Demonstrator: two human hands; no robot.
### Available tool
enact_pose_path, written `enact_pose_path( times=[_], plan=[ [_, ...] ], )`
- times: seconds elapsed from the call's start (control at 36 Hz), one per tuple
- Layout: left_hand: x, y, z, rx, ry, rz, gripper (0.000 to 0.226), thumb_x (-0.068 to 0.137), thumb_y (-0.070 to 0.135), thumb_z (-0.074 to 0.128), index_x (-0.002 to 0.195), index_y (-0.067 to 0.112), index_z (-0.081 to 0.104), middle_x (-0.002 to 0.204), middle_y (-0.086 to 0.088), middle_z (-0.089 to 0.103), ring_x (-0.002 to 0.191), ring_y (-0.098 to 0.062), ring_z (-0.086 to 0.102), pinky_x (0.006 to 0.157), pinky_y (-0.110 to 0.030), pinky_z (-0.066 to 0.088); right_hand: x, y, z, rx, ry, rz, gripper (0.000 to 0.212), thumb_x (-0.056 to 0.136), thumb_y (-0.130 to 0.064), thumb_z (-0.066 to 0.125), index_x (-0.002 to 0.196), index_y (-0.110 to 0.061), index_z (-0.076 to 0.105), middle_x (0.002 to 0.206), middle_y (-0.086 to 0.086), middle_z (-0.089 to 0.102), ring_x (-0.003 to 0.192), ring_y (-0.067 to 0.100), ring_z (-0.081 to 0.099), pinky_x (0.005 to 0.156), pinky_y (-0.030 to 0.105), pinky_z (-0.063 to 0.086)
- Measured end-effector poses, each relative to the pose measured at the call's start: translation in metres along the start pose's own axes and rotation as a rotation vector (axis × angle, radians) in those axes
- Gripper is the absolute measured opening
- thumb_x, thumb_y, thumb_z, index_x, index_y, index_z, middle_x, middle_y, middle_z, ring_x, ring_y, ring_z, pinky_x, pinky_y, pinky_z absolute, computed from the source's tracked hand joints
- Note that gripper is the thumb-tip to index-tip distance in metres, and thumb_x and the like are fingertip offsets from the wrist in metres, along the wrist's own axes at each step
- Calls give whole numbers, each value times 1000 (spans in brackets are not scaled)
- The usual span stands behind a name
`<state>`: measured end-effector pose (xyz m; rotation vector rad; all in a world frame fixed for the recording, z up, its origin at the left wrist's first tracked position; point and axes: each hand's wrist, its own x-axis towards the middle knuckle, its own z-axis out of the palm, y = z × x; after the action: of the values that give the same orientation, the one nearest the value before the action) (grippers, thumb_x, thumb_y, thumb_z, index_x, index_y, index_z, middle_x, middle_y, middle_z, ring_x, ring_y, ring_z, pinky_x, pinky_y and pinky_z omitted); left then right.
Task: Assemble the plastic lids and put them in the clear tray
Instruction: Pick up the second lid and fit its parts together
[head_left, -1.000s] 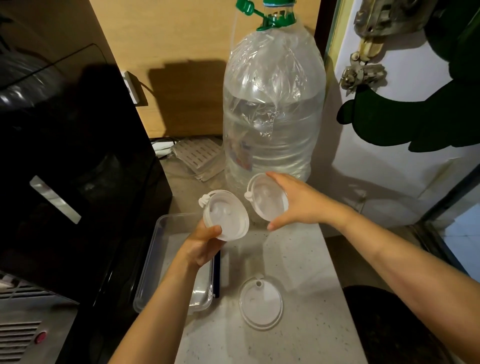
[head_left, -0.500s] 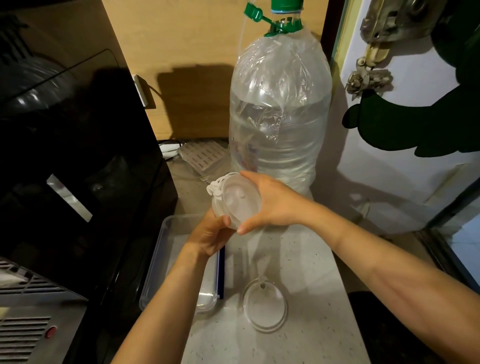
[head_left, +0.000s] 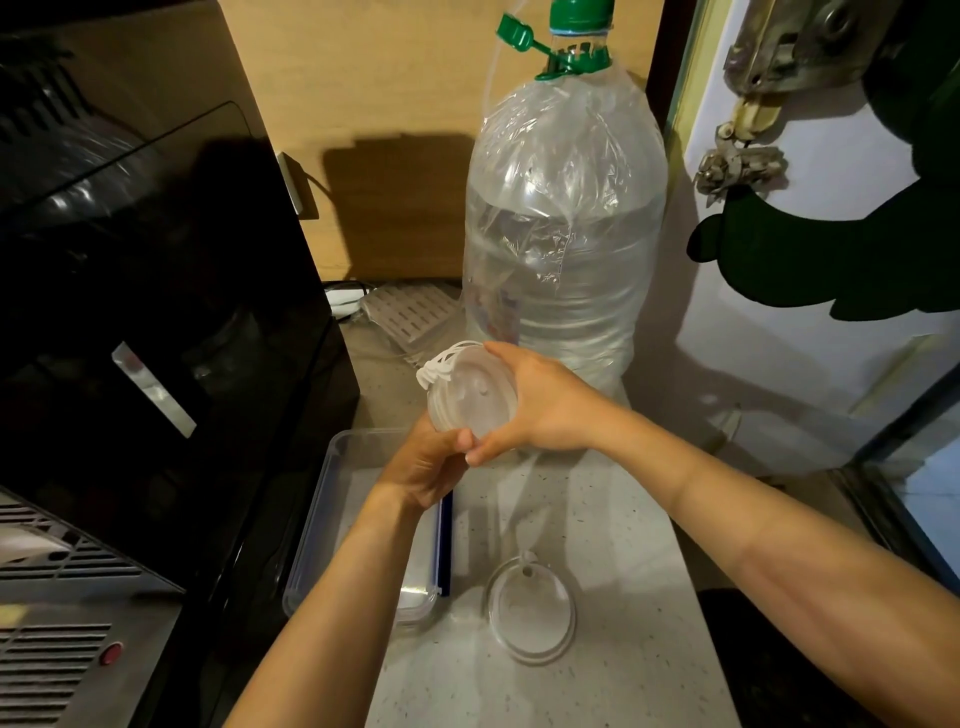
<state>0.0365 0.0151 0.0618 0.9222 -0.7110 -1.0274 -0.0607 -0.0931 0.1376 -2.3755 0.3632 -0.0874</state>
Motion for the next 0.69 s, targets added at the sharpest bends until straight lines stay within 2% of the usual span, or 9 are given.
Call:
enact_pose_path(
  times=[0.22,0.39,0.53,0.61,0.69],
  plan=[
    [0,0,2,7,18,-5,81,40,36,90,109,12,55,94,-1,71,94,-15,64,81,-27,55,4,3,8,-19,9,27,98,48,-41,89,131,-21,41,126,3,56,114,19,53,95,35,46],
    [-5,-4,0,29,32,-31,80,40,35,90,108,10,54,90,-2,72,90,-14,66,75,-25,56,5,10,19,-54,-6,42,104,48,-48,86,135,-20,37,131,4,51,119,20,48,98,36,45],
    [-11,-8,-3,56,59,-34,75,47,36,87,110,10,55,95,-5,70,96,-20,63,81,-31,55,0,14,27,-18,-34,53,102,53,-49,83,137,-25,32,131,4,49,119,20,48,96,32,44],
    [-16,-11,-3,74,63,-32,74,51,37,85,112,9,54,100,-7,66,99,-21,60,84,-33,53,-4,14,32,-6,-78,68,100,52,-55,81,135,-28,34,130,3,50,118,20,49,97,37,46],
    [-25,-15,-4,64,89,-38,78,47,40,86,111,11,52,95,-3,68,93,-15,63,78,-27,55,-12,16,35,42,-109,110,97,50,-57,79,131,-24,36,130,2,51,116,20,52,97,42,48]
  ],
)
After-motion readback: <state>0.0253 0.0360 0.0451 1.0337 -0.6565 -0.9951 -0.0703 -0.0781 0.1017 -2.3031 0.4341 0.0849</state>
